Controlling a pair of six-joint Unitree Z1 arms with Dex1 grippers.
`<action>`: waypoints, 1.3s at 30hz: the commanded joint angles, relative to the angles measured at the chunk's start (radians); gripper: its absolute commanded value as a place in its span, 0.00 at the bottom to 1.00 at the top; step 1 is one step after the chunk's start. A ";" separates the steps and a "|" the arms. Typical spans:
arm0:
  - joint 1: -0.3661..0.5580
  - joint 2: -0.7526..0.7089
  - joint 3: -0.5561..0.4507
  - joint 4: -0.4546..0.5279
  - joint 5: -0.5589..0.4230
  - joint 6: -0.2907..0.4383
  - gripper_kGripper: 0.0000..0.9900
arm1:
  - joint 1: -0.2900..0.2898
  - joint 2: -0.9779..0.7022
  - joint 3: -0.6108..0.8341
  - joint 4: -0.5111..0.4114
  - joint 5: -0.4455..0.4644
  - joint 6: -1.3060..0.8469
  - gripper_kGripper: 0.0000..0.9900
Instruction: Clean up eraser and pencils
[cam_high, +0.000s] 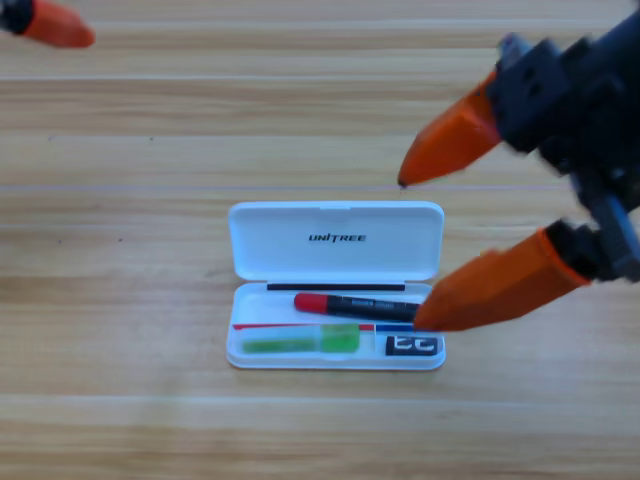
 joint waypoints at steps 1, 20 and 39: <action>0.052 0.224 0.021 -0.134 -0.109 -0.025 0.98 | 0.023 -0.065 0.070 -0.035 0.034 0.011 0.97; -0.111 0.430 0.059 -0.296 -0.135 0.016 0.00 | 0.023 -0.098 0.149 -0.035 0.086 -0.010 0.98; -0.290 0.462 0.096 -0.273 -0.087 0.019 0.00 | 0.023 -0.077 0.139 -0.038 0.085 -0.016 0.98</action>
